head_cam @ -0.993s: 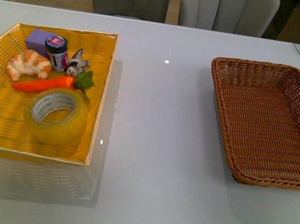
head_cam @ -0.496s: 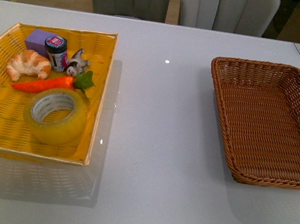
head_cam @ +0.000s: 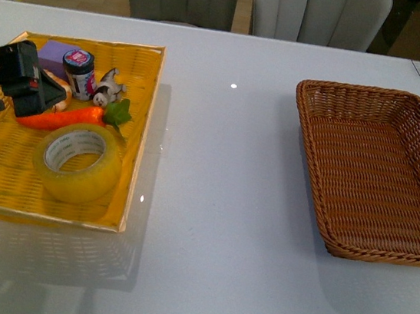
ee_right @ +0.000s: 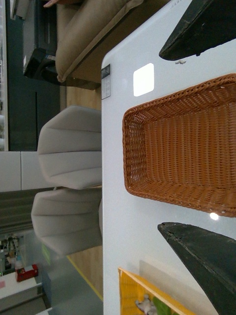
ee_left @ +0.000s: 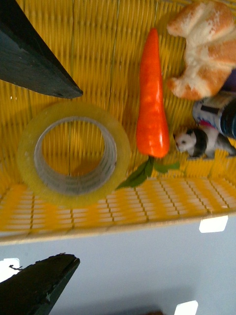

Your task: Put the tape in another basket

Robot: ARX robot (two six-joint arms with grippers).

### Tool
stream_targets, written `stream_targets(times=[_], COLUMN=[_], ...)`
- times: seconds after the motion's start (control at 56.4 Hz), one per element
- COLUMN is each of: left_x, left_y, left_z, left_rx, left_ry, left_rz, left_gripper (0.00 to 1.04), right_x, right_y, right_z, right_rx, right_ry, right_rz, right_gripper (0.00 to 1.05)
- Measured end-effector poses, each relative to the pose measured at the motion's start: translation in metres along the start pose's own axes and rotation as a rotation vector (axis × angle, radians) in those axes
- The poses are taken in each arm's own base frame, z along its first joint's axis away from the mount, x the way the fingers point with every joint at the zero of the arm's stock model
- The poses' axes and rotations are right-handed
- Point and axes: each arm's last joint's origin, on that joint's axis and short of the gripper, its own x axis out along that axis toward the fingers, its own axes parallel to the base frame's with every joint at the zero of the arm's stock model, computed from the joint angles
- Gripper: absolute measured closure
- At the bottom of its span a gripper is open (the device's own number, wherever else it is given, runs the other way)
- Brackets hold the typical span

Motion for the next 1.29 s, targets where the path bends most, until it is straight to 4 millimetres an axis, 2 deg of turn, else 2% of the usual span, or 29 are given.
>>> stream_targets(times=[0.124, 0.479, 0.727, 1.17, 1.241, 1.294], left_x=[0.021, 0.065, 0.079, 0.083, 0.081, 0.078], left_y=[0.011, 0.022, 0.026, 0.029, 0.029, 0.029], left_z=[-0.003, -0.021, -0.029, -0.038, -0.038, -0.038], left_rx=[0.008, 0.054, 0.055, 0.049, 0.041, 0.035], left_ry=[0.034, 0.137, 0.171, 0.194, 0.19, 0.185], left_rz=[0.044, 0.117, 0.135, 0.163, 0.165, 0.163], left_gripper=[0.09, 0.09, 0.1, 0.79, 0.87, 0.89], right_x=[0.0, 0.0, 0.0, 0.0, 0.0, 0.0], right_y=[0.0, 0.0, 0.0, 0.0, 0.0, 0.0], right_z=[0.0, 0.0, 0.0, 0.0, 0.0, 0.0], right_rx=[0.0, 0.0, 0.0, 0.0, 0.0, 0.0], right_ry=[0.0, 0.0, 0.0, 0.0, 0.0, 0.0], right_rz=[0.0, 0.0, 0.0, 0.0, 0.0, 0.0], right_gripper=[0.09, 0.09, 0.09, 0.09, 0.09, 0.09])
